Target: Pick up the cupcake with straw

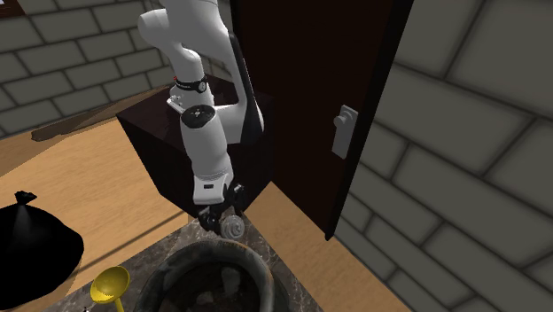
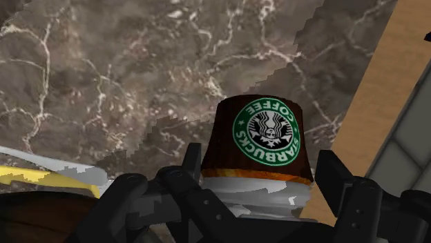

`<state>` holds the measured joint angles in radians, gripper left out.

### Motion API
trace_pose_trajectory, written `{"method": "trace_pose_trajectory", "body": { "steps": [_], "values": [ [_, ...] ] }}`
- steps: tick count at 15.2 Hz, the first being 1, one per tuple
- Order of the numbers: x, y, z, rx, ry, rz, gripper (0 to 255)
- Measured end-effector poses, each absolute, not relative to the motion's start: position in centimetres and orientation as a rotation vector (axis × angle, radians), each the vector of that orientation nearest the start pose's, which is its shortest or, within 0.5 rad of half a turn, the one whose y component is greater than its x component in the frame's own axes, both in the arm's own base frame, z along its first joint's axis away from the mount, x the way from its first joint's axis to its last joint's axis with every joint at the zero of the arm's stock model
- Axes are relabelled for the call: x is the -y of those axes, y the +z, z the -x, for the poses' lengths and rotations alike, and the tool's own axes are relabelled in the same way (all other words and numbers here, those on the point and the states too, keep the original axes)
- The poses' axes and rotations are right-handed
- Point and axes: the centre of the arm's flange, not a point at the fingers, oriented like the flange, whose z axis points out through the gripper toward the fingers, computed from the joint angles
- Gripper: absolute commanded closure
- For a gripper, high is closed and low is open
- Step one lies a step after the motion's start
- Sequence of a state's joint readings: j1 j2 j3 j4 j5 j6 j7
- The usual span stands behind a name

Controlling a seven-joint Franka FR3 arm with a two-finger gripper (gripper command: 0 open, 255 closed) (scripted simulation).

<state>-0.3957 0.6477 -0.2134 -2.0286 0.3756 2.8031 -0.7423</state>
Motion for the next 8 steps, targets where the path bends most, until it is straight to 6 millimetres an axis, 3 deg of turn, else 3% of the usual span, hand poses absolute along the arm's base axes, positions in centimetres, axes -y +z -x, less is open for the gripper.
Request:
{"method": "trace_pose_trajectory", "body": {
  "steps": [8],
  "values": [
    [35.8, 18.4, -48.5, -0.258, -0.223, 3.202, 255]
  ]
}}
